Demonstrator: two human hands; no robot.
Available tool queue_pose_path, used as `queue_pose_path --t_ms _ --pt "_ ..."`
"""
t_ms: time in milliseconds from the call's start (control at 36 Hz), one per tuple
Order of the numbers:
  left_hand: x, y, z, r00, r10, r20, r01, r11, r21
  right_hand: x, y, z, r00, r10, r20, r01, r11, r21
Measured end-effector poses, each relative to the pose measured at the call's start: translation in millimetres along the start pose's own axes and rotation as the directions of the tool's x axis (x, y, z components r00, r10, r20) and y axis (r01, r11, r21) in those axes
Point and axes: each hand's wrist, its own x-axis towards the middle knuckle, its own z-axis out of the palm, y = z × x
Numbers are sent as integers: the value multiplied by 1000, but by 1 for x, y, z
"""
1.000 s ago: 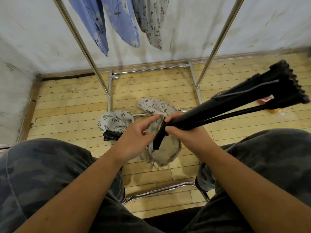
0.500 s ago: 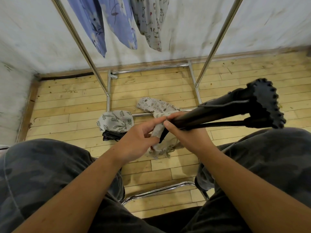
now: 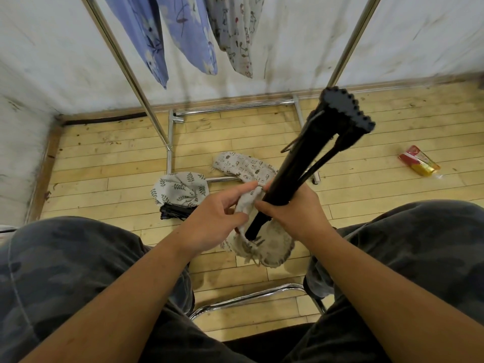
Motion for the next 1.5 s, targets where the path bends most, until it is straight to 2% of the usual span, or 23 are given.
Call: queue_pose_path --t_ms 222,389,528,917,1167,1500 --pt "1 -2 1 1000 -1 14 1 999 32 4 8 1 999 23 41 -20 997 -69" --pt "4 -5 1 999 -30 -17 31 999 42 1 -1 0 998 -51 46 58 982 -179" --pt "5 -7 -1 999 -33 -36 32 999 -14 2 -3 1 995 -61 79 79 968 -237" --pt "6 -7 0 997 -11 -75 1 990 -139 1 -7 1 985 -49 164 84 972 -218" --pt "5 -4 -1 997 26 -79 -38 986 -162 -1 -13 0 989 -76 130 96 984 -152" --pt "12 -6 -5 980 -91 -177 67 988 -137 0 -12 -5 996 -89 32 92 988 -125"
